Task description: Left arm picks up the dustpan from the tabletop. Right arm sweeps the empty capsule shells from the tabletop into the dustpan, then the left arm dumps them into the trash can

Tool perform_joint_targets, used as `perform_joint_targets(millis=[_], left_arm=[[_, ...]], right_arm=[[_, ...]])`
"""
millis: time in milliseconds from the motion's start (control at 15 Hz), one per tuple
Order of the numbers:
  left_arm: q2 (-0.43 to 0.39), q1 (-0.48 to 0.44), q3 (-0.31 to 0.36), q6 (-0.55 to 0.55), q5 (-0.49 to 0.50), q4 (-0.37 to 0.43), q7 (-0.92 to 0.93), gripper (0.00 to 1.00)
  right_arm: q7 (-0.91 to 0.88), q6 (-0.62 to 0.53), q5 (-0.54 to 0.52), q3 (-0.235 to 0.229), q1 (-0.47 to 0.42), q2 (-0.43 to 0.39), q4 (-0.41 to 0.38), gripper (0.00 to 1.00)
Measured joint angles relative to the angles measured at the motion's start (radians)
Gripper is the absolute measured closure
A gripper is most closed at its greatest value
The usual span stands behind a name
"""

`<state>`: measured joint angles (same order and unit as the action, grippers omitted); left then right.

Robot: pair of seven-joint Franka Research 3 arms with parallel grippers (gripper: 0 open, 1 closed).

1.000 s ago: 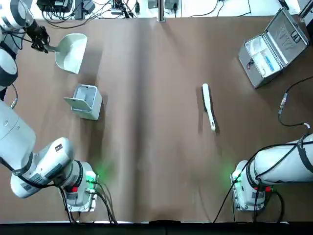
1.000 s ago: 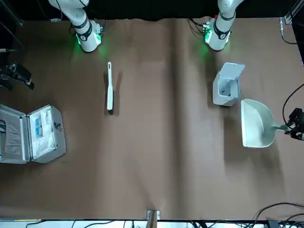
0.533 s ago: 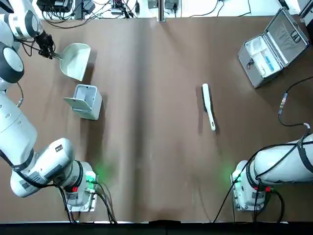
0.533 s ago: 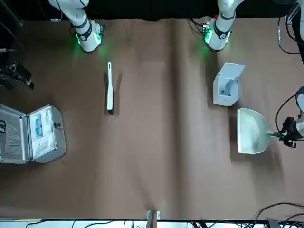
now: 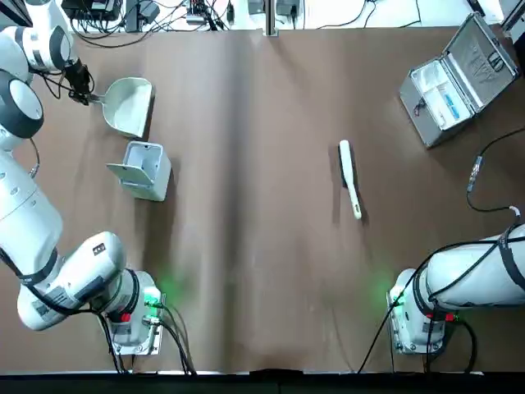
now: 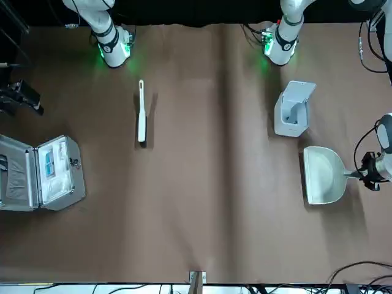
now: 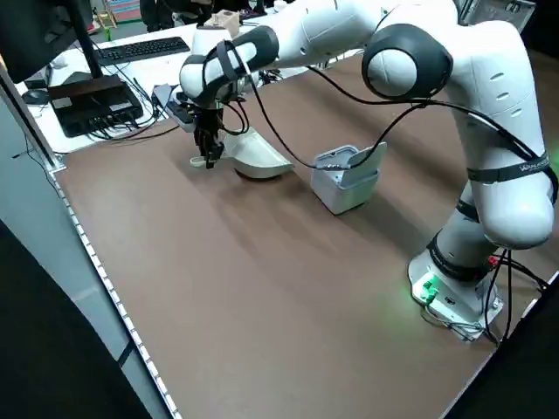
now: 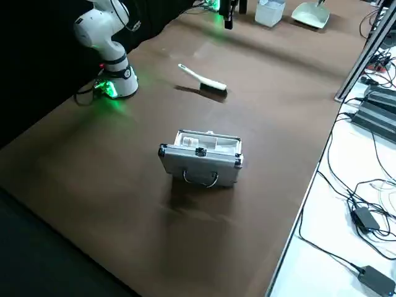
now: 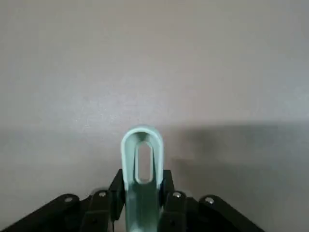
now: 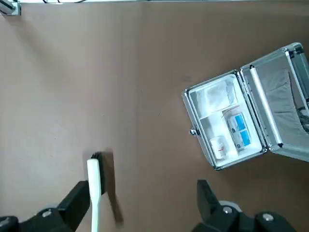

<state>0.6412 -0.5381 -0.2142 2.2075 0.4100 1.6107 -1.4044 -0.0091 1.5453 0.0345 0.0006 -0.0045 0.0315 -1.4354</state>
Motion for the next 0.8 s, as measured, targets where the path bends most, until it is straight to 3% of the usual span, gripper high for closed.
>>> perform_joint_targets(millis=[333, 400, 467, 533, 733, 800], left_arm=[[0.014, 0.000, 0.000, 0.020, 0.000, 0.000, -0.003, 0.62], [0.014, 0.000, 0.000, 0.031, 0.000, 0.001, -0.003, 0.55], [0.014, 0.000, 0.000, 0.036, 0.000, 0.001, -0.003, 0.41], [0.014, 0.000, 0.000, 0.041, 0.000, 0.000, -0.003, 0.37], [0.002, 0.000, -0.002, 0.049, 0.002, -0.013, 0.008, 0.04], [-0.014, 0.000, -0.005, 0.049, 0.002, -0.016, 0.029, 0.00]], right_arm=[[0.000, 0.000, 0.000, 0.000, 0.000, 0.000, 0.000, 0.02], [0.000, 0.000, 0.000, 0.000, 0.000, 0.000, 0.000, 0.02], [0.000, 0.000, 0.000, 0.000, 0.000, 0.000, 0.000, 0.02], [0.000, 0.000, 0.000, 0.000, 0.000, 0.000, 0.000, 0.02], [0.000, 0.000, 0.000, 0.000, 0.000, 0.000, 0.000, 0.02], [0.000, 0.000, 0.000, 0.000, 0.000, 0.000, 0.000, 0.02]])
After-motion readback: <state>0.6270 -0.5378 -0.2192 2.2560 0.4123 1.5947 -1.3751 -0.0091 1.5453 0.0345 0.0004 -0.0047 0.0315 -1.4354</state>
